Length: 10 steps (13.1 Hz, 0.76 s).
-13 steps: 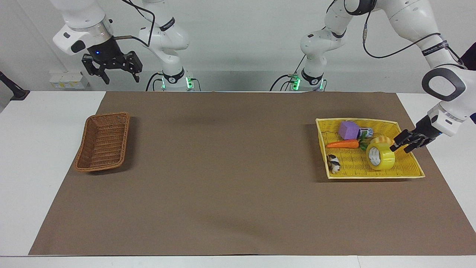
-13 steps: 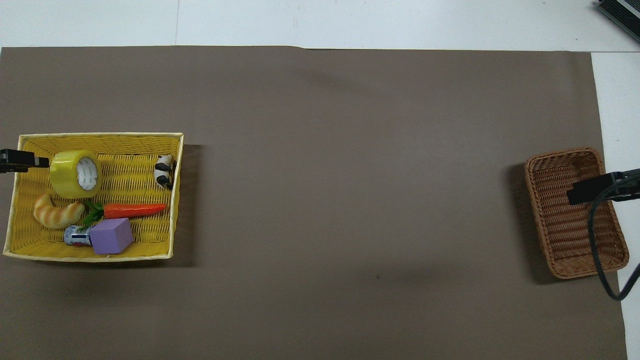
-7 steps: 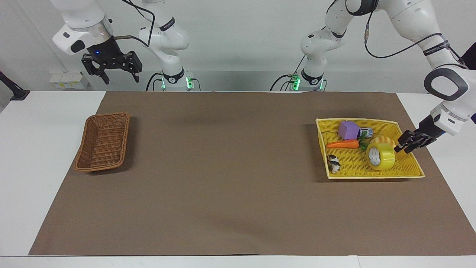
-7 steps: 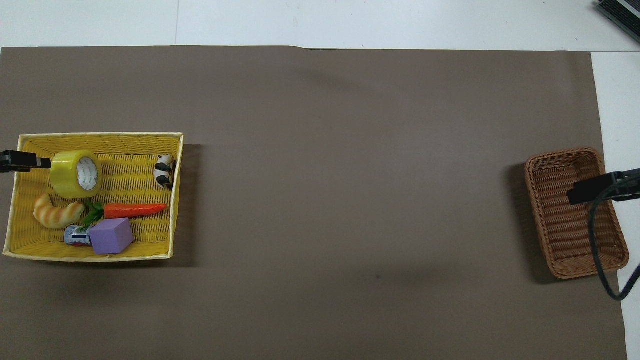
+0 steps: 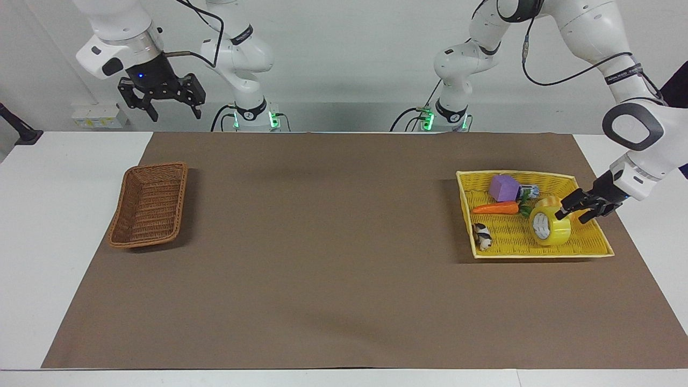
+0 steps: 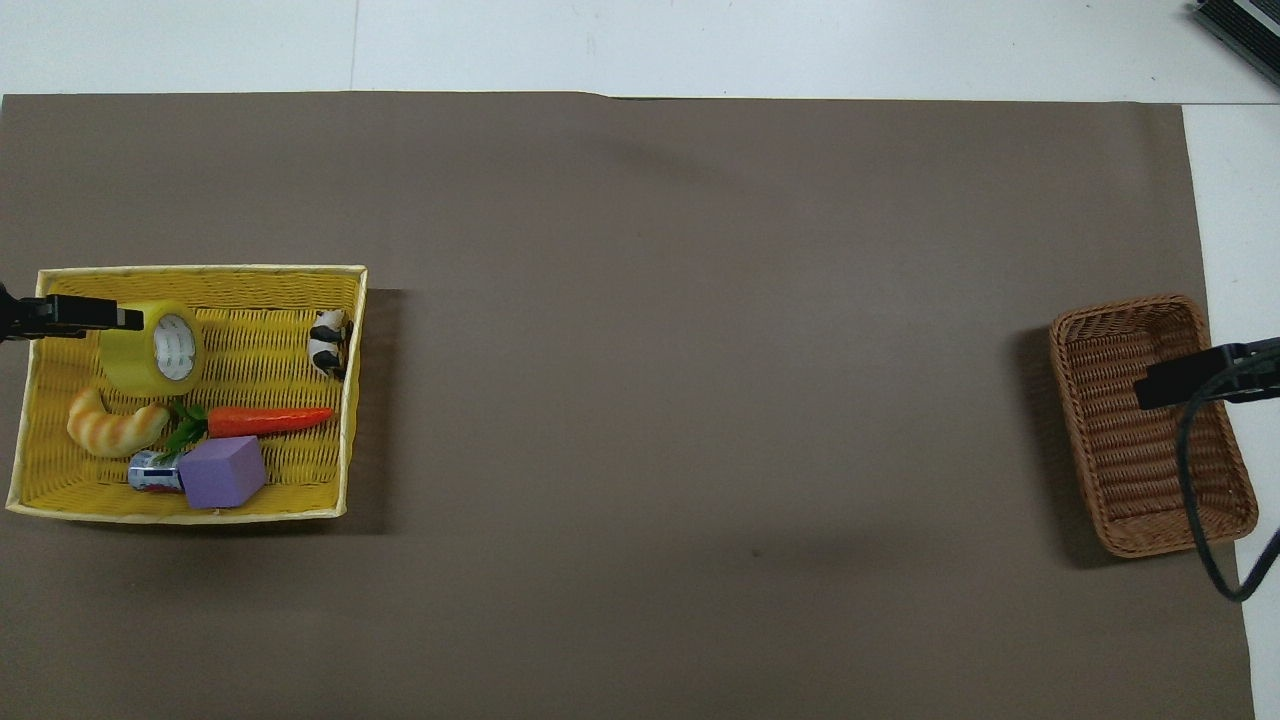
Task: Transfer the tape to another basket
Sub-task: 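Lower the left gripper onto the yellow tape roll in the yellow basket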
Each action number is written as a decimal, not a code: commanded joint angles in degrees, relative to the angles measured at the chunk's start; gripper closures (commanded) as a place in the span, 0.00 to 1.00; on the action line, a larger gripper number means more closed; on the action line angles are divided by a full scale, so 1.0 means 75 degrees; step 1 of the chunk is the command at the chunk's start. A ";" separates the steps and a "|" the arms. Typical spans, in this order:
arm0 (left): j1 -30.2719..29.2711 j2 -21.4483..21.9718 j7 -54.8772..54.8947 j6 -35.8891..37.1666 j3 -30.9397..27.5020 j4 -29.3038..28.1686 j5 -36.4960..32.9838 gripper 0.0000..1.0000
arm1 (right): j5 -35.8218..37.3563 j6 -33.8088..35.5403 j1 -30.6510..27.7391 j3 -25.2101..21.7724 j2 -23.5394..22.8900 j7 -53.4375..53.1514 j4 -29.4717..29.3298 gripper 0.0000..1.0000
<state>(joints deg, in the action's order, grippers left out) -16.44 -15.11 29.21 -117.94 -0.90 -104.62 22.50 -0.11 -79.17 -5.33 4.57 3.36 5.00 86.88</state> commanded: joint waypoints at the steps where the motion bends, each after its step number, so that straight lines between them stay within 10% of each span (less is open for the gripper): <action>1: 0.0235 0.0326 -0.0016 -0.0563 -0.0115 -0.0697 0.0024 0.06 | -0.0172 -0.0014 -0.0039 -0.0012 0.0103 0.0154 0.0053 0.00; 3: 0.0282 0.0339 -0.0004 -0.0658 -0.0138 -0.0734 -0.0047 0.11 | -0.0172 -0.0014 -0.0039 -0.0012 0.0103 0.0165 0.0053 0.00; 7: 0.0328 0.0327 0.0065 -0.0681 -0.0115 -0.0687 -0.0654 0.95 | -0.0172 -0.0014 -0.0027 -0.0012 0.0115 0.0165 0.0076 0.00; 10: 0.0364 0.0350 0.0136 -0.0845 -0.0103 -0.0675 -0.0961 1.00 | -0.0172 -0.0014 -0.0027 -0.0012 0.0115 0.0165 0.0088 0.00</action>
<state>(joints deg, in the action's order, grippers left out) -14.90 -14.35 29.52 -121.99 -0.86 -107.64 16.78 -0.11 -79.17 -5.32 4.60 3.36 5.00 86.88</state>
